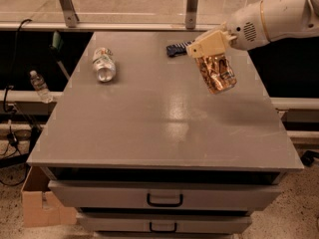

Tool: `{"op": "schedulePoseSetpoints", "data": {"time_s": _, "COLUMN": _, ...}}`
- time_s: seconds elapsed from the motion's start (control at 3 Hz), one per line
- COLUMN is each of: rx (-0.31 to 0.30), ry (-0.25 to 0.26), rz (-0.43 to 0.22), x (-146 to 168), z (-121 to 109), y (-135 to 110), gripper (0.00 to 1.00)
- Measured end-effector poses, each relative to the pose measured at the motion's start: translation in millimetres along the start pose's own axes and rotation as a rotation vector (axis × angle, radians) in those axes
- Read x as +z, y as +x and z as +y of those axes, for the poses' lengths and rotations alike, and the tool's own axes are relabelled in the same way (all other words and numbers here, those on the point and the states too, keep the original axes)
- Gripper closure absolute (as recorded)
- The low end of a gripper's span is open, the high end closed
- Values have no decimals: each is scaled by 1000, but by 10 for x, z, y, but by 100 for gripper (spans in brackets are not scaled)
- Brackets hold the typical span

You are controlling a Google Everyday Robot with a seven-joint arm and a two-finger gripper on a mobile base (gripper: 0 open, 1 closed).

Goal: Place orange can upright

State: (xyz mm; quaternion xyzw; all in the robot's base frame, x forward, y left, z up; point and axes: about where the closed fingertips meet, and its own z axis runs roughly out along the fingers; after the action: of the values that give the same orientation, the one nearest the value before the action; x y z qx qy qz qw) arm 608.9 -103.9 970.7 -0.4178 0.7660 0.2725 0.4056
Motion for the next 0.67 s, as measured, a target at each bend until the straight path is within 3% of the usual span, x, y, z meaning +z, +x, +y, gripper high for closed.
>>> {"op": "schedulePoseSetpoints", "data": {"time_s": 0.33, "rx": -94, "ry": -114, "rz": -157, "x": -35, "z": 74, "y": -48, "gripper": 100}}
{"op": "schedulePoseSetpoints", "data": {"time_s": 0.67, "rx": -241, "ry": -210, "rz": -295, "x": -61, "z": 229, "y": -53, "gripper": 100}}
